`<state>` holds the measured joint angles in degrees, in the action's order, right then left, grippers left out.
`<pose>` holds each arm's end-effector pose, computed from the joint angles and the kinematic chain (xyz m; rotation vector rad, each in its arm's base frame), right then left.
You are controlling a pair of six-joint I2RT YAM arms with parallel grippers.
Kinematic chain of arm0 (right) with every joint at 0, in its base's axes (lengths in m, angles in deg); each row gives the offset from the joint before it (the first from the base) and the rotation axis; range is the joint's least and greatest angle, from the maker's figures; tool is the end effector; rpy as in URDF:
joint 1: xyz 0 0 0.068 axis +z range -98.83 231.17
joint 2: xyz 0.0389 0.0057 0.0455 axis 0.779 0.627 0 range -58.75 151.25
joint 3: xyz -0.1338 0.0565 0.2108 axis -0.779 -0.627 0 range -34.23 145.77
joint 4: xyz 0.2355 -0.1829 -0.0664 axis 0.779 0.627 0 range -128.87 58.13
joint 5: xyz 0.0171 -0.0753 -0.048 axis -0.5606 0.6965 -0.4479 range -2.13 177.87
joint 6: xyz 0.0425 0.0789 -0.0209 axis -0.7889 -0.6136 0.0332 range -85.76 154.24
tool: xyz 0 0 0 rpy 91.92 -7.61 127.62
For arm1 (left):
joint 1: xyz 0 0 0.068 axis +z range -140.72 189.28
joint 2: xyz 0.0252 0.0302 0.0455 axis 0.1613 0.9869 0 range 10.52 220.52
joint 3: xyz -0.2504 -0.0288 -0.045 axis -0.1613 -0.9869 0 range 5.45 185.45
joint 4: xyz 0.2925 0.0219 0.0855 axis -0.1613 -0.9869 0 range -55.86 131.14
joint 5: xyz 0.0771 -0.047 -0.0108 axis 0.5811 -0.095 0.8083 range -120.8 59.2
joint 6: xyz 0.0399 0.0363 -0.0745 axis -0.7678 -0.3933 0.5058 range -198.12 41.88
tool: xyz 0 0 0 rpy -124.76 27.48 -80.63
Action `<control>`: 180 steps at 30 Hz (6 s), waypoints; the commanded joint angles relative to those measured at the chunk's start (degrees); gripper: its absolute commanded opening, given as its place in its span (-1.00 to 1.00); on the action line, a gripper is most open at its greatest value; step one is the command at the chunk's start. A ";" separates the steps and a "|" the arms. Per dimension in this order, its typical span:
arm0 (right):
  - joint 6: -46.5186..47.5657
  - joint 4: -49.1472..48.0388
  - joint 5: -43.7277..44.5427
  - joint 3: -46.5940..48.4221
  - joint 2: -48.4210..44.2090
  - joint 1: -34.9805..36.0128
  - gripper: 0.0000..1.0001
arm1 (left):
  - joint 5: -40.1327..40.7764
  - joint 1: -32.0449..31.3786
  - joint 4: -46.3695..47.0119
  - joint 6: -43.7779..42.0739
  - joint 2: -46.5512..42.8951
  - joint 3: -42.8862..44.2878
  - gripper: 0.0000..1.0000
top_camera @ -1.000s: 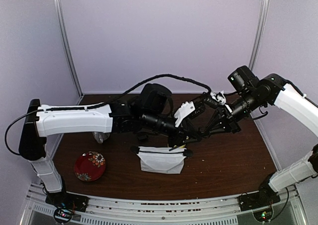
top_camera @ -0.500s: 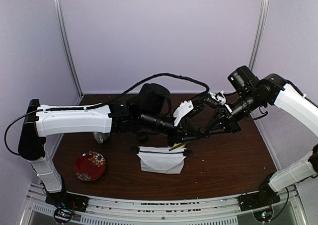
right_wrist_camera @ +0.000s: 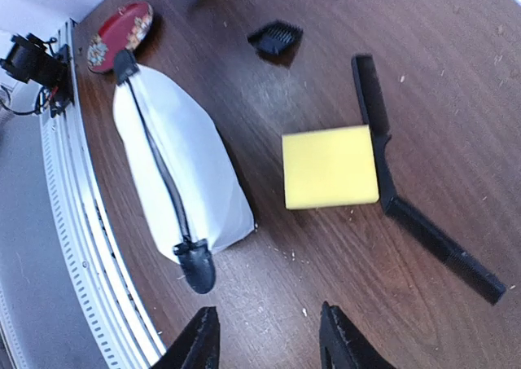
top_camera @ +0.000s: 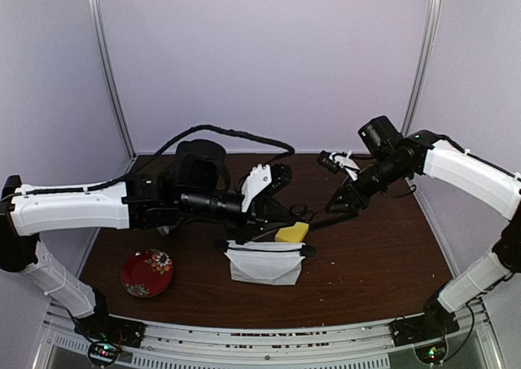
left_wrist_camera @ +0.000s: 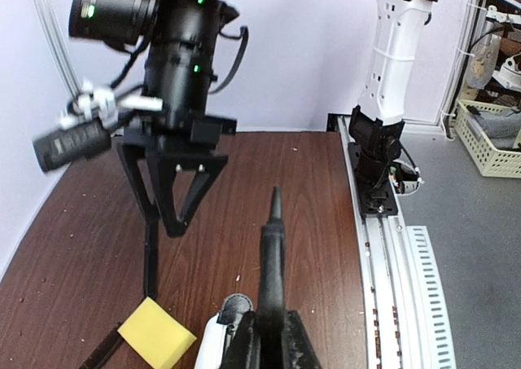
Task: Sort the hair-cutting tools
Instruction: Pass from the right arm to the left, then pick up the handle from the center of the board, then place the scissors in the kit bag.
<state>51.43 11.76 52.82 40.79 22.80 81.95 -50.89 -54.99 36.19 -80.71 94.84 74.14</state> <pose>0.2825 0.2234 0.2649 -1.2346 2.2000 0.8753 0.1629 -0.4038 0.2849 1.3330 1.5647 -1.0348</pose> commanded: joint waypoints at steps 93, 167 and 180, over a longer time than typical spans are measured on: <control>9.07 13.22 -30.28 -0.60 20.63 0.85 -1.00 | -22.12 10.91 34.28 -3.47 19.48 -6.32 -1.00; 10.40 14.03 -27.38 -0.10 20.87 0.57 -1.00 | -7.49 10.92 -8.27 -22.36 15.92 -3.11 -1.00; 10.57 14.72 -27.04 0.78 21.34 0.59 -1.00 | -6.11 10.64 -14.74 -18.54 17.49 2.66 -1.00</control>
<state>61.07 24.90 25.77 39.66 43.77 82.65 -57.54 -44.34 23.99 -100.05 111.91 74.07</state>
